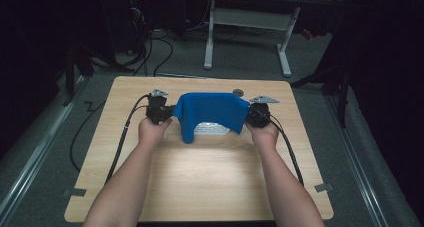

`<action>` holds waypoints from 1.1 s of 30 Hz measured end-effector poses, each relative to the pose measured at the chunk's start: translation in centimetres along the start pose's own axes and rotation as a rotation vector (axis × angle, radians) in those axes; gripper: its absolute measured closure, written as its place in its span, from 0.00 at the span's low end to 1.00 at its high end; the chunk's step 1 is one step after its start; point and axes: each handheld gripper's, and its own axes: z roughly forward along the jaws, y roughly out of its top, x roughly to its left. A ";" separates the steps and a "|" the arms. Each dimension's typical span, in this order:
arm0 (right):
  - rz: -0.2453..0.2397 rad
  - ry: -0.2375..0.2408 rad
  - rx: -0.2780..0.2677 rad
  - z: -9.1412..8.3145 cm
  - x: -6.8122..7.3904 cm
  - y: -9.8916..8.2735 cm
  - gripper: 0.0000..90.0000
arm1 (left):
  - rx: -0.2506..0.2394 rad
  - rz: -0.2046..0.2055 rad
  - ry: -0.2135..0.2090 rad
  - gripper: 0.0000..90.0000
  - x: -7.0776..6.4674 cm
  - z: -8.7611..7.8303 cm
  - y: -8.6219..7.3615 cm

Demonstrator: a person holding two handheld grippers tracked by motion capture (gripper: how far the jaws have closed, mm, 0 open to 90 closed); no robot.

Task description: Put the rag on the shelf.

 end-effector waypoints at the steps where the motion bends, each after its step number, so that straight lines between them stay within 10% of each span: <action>1: -0.008 0.001 0.004 0.0 0.1 0.0 0.98 | 0.001 -0.001 -0.003 0.97 -0.1 0.1 -0.1; 19: -0.014 -0.004 0.030 0.1 0.4 -1.6 0.98 | 0.014 -0.042 -0.020 0.96 0.1 0.8 -1.7; 26: -0.004 -0.008 0.001 -1.0 -0.1 -1.9 0.80 | -0.069 -0.090 0.012 0.72 0.3 -0.8 -1.8; 33: -0.005 -0.034 -0.037 -2.8 -0.5 -1.1 0.73 | -0.088 -0.076 0.051 0.69 0.3 -2.5 -1.8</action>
